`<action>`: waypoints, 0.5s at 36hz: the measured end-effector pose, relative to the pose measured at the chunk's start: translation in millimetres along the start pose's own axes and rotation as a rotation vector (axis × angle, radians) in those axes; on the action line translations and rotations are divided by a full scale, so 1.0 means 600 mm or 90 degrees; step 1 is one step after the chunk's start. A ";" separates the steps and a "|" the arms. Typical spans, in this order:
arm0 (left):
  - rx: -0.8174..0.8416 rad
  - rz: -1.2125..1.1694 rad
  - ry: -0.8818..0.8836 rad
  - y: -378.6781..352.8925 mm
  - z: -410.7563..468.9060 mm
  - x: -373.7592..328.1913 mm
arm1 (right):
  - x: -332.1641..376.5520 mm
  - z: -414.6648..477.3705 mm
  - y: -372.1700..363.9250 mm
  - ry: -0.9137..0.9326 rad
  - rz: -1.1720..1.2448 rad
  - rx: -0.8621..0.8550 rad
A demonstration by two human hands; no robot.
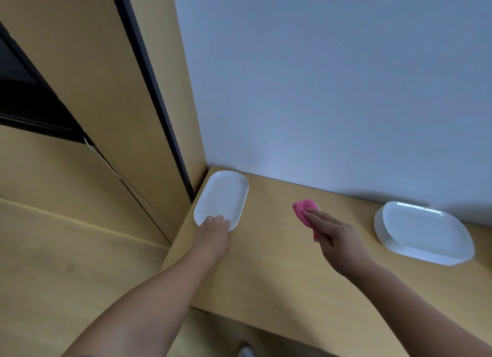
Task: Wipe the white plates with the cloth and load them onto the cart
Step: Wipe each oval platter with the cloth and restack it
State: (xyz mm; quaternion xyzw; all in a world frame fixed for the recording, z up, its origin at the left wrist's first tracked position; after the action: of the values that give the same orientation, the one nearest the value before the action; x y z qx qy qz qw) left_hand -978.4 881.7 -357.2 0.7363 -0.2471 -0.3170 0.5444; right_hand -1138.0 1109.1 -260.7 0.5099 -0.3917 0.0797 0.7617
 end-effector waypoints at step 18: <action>-0.015 -0.108 -0.223 -0.007 0.025 -0.382 | -0.147 -0.139 0.194 -0.092 -0.001 -0.161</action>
State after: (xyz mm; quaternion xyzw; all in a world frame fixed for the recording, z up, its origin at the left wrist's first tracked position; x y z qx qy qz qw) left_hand -1144.1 1035.7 -318.8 0.6817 -0.2711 -0.4878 0.4731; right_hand -1215.5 1258.1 -251.6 0.4147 -0.4521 -0.0075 0.7897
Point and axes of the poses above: each hand's wrist, its own z-axis towards the middle knuckle, its own y-axis out of the back of the hand, x = y × z, the point moved 5 cm from there along z, towards the middle knuckle, and after that the axes turned 3 degrees about y, right-handed, at the moved point
